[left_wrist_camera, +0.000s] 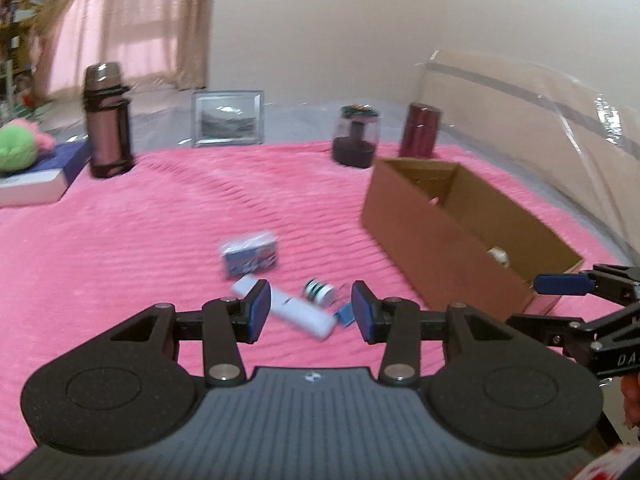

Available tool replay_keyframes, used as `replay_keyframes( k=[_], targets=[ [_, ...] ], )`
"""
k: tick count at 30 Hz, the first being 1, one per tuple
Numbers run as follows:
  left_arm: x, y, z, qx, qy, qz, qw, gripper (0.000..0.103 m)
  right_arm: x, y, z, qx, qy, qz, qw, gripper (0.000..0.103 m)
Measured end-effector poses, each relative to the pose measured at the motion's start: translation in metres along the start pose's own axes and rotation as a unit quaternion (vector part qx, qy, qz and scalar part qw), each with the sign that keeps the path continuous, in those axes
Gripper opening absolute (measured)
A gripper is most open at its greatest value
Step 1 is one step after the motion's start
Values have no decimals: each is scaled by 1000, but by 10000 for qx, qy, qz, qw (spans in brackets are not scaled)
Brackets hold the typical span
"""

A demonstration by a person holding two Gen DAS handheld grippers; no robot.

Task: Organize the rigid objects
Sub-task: 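Withdraw both tools from the box toward the remaining items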

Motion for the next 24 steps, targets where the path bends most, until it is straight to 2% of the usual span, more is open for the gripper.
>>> replay_keyframes(
  k=[7,14,18,24],
  targets=[
    [-5,30,23,-347,-209,155,9991,46,20,23,23,-205,-98,133,9997,83],
    [9,47,41,-529,-292,308,9977,50,55,33,26,-273,-42,305,9992,82],
    [21,52,49,-552,-344,387,9971,52,79,33,27,-375,0,385,9986,70],
    [43,54,60,-568,-360,450,9967,57,117,31,29,-619,117,445,9970,56]
  ],
)
Point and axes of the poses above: each gripper's, at about its wrist camera, not at the fingertips, and x roughly the way its jaws point, z to its left, y to its underside, the point moved 5 cm from there along x, roughly the way its jaws point, and after that the axes turned 8 degrees about y, right-handed, at the moved point
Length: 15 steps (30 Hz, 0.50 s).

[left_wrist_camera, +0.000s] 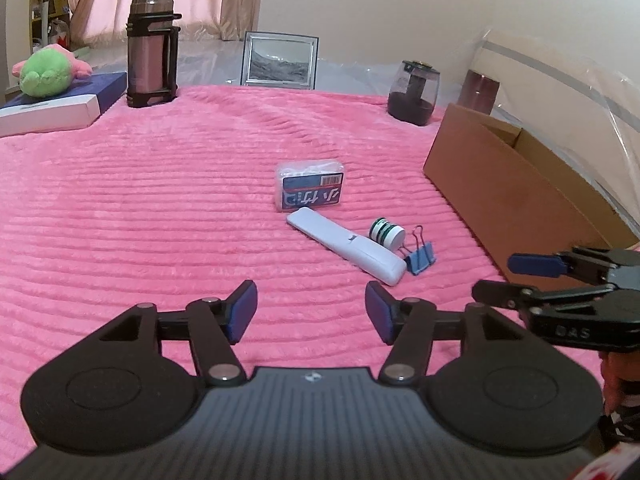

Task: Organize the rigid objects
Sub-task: 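Withdraw both tools from the box toward the remaining items, then grasp the blue binder clip with the right tool while the left tool grasps the white remote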

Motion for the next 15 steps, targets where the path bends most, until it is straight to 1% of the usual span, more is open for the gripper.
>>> replay_keyframes(
  k=[4,6,8,11,15],
  targets=[
    [17,-2,4,8,47,49,10000,59,28,-2,-2,-148,159,55,9997,52],
    [26,-2,5,22,73,84,9999,60,44,-1,-4,-193,218,98,9995,52],
    [35,-3,7,28,89,118,9999,65,60,-1,-8,-210,273,166,9993,52],
    [46,-3,11,-12,107,140,9998,68,81,0,-14,-234,370,218,9988,52],
    [59,-3,16,-80,140,162,9997,70,103,2,-22,-210,382,320,9985,52]
  ],
)
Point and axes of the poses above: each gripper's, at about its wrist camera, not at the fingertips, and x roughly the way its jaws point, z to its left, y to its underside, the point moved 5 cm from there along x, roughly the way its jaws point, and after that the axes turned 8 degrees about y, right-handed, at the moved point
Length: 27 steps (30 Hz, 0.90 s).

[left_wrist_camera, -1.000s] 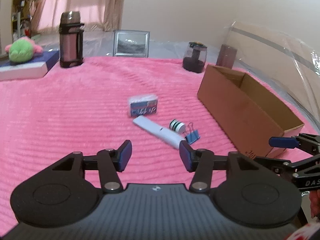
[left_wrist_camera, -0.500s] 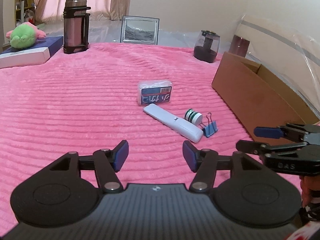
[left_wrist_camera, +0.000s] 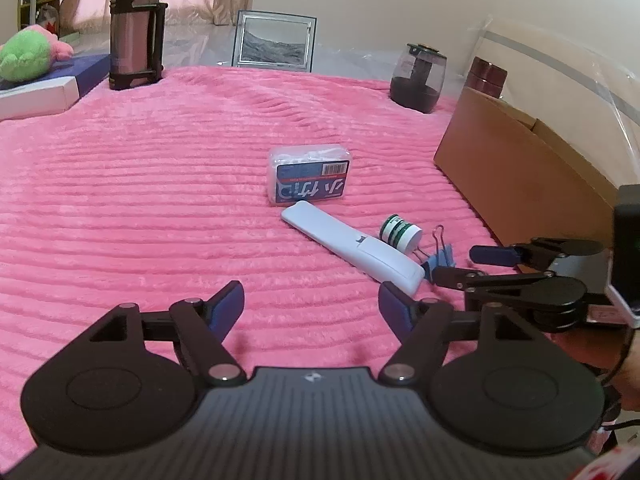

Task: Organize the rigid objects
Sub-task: 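Grasp the blue binder clip with the right tool while the left tool grasps the white remote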

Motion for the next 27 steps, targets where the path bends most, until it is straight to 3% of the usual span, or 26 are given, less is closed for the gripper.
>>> replay_keyframes(
  k=[10,19,24,27],
  targets=[
    [18,4,5,-123,85,85,9999,72,21,-2,3,-204,-260,-46,9994,50],
    [13,12,6,-199,94,112,9997,72,15,-4,14,-581,-108,-169,9981,50],
    [12,11,5,-211,146,84,9996,72,24,-4,8,-223,-104,-69,9997,49],
    [10,11,5,-219,163,55,9996,72,25,-5,8,-93,-132,-30,9999,36]
  ],
)
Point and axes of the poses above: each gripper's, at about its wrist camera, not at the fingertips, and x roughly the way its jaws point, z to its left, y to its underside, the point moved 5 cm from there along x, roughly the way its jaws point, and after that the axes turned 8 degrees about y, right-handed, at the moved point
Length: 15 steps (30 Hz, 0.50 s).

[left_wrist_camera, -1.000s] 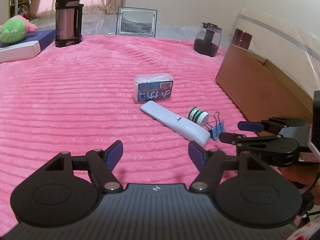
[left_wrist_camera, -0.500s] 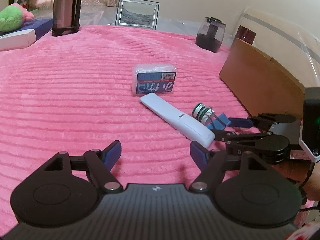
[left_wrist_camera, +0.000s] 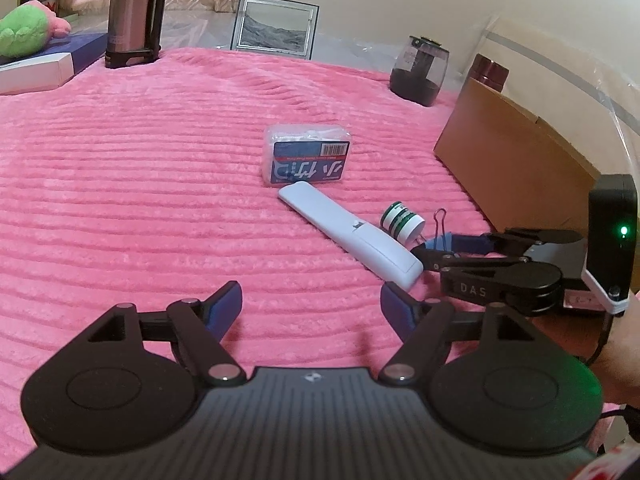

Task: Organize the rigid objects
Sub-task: 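Grasp the blue binder clip with the right tool while the left tool grasps the white remote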

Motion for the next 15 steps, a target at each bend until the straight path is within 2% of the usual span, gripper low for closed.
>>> replay_keyframes(
  k=[2,8,10,13,15],
  targets=[
    [-2,0,3,-37,-7,-22,10000,72,-4,0,4,6,-55,-8,10000,36],
    [-1,1,6,-55,-77,14,10000,73,-26,10,39,-247,-863,-34,9960,36],
    [2,0,3,-2,-57,22,10000,73,-31,13,39,-145,-776,-83,9968,36],
    [14,-3,-6,110,-26,59,9999,73,-33,20,24,347,-529,32,9980,36],
    [25,-6,-13,175,14,68,9998,73,-37,25,21,409,-452,-1,9981,36]
  ],
)
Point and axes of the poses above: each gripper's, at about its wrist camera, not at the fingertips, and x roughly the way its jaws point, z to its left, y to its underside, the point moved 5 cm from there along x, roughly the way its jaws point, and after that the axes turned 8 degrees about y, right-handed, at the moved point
